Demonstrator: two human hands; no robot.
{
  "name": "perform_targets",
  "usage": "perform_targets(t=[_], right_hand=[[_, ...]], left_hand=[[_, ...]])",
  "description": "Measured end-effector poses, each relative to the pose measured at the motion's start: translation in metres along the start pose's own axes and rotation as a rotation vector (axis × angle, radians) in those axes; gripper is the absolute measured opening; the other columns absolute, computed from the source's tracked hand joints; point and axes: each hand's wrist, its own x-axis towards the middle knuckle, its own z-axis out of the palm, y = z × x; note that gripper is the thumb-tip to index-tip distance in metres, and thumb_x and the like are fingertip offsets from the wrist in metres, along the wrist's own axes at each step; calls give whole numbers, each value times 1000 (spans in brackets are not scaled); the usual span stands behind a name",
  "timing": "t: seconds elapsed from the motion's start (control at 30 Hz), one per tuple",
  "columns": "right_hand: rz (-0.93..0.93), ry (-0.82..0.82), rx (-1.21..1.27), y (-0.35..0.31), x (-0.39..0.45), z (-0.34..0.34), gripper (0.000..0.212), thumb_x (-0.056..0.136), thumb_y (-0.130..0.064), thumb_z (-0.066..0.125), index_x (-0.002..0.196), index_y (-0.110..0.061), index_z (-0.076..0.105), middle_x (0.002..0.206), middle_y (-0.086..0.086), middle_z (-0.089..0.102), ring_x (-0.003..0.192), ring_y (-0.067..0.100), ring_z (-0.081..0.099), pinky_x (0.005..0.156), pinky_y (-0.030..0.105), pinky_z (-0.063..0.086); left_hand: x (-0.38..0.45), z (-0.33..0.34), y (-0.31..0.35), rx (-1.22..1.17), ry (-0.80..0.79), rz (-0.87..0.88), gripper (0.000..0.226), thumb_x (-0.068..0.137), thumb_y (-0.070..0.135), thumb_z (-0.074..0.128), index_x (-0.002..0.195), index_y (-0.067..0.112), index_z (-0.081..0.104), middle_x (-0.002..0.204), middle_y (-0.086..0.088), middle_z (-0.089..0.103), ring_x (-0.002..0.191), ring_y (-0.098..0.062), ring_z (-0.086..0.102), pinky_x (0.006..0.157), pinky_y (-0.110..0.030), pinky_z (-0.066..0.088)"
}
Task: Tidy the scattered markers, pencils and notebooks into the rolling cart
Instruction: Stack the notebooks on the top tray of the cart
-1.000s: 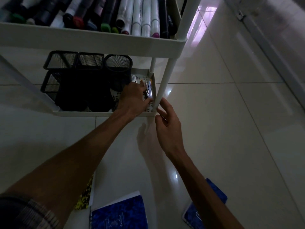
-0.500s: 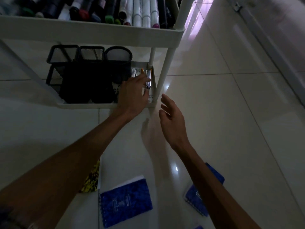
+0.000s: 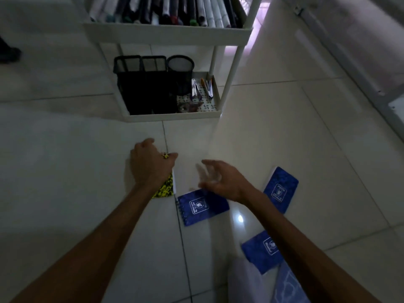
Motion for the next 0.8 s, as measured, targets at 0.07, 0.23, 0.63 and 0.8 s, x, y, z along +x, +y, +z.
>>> perform_targets(t=[0.07, 0.23, 0.63, 0.8], right_hand=[[-21, -114, -221, -1, -8, 10, 90, 74, -51, 77, 150, -31, 32, 159, -4, 25, 144, 18, 26, 112, 39, 32], [2, -100, -404, -3, -26, 21, 89, 67, -47, 82, 143, -37, 38, 160, -8, 16, 144, 16, 24, 108, 43, 38], [-2, -145, -546, -3, -15, 21, 85, 61, -61, 80, 131, -30, 43, 130, 2, 46, 117, 21, 43, 98, 36, 38], [41, -211, -527, -4, -16, 13, 71, 65, -57, 80, 120, -23, 52, 119, 1, 51, 104, 19, 50, 88, 37, 48]], left_hand=[[-18, -1, -10, 40, -40, -123, 96, 65, 56, 79, 138, 8, 39, 136, -17, 44, 126, -35, 40, 99, -44, 38], [-39, 1, -16, 111, -67, -165, 97, 60, 49, 85, 132, 4, 37, 136, -18, 40, 125, -35, 37, 92, -44, 41], [-43, 2, -24, 14, -158, -226, 90, 55, 46, 89, 125, 10, 45, 127, -20, 51, 119, -37, 46, 91, -40, 42], [-49, -2, -36, -179, -101, -110, 56, 78, 39, 75, 120, 15, 48, 115, -12, 64, 102, -33, 61, 76, -36, 44]])
